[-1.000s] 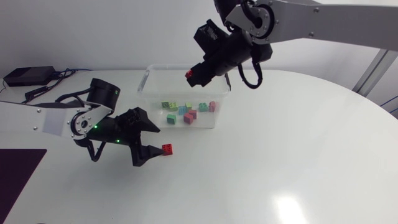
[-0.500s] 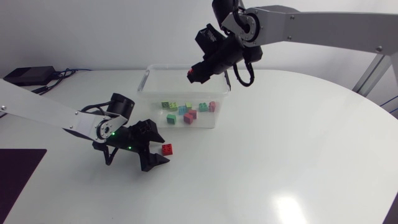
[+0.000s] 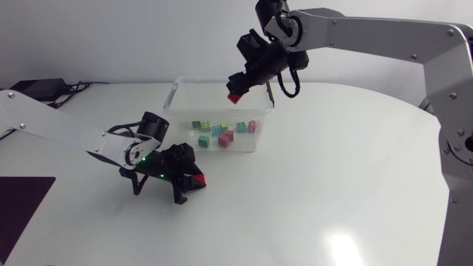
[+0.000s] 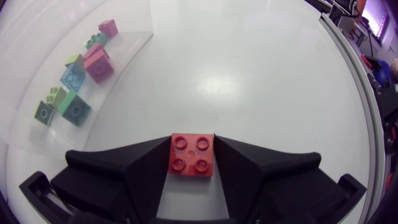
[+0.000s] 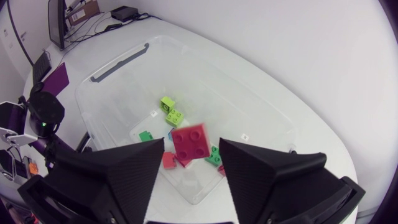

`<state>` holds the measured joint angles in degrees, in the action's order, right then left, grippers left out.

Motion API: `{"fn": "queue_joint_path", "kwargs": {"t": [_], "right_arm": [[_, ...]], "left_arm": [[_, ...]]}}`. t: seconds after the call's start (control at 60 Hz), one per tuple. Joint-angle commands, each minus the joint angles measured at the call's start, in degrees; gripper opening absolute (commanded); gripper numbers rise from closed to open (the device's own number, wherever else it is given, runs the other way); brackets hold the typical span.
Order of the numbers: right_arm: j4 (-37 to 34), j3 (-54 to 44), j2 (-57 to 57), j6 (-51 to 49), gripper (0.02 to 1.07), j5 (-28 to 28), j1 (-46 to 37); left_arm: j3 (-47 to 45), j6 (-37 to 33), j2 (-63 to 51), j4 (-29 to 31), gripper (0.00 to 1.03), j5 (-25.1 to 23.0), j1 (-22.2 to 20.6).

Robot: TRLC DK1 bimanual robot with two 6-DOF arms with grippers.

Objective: Place the duplo bricks in the container

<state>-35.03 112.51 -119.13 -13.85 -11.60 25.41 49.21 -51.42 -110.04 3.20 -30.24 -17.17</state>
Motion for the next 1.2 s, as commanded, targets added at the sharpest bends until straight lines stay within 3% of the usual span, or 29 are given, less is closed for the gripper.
{"fn": "queue_joint_path", "kwargs": {"t": [0.0,0.3,0.533,0.717,1.183], "right_arm": [[-1.1,1.31,-0.75,1.63,1.03,-0.18,-0.18],[-1.8,-0.27,3.82,1.72,1.03,-0.18,0.26],[-1.45,-7.22,11.99,1.28,1.03,-0.01,0.78],[-1.19,-14.86,18.76,0.14,1.03,0.08,1.75],[3.74,-35.87,28.87,-2.41,1.03,1.58,3.24]], "left_arm": [[-1.93,-1.05,3.87,0.05,0.29,-0.87,0.03],[-4.83,-0.7,15.91,4.97,0.28,-0.87,-0.23],[-3.95,-0.17,24.43,9.98,0.28,-0.79,0.12],[0.62,0.27,28.48,14.11,0.28,-0.79,1.35],[16.79,4.66,24.7,15.78,0.28,-0.79,4.16]]}}
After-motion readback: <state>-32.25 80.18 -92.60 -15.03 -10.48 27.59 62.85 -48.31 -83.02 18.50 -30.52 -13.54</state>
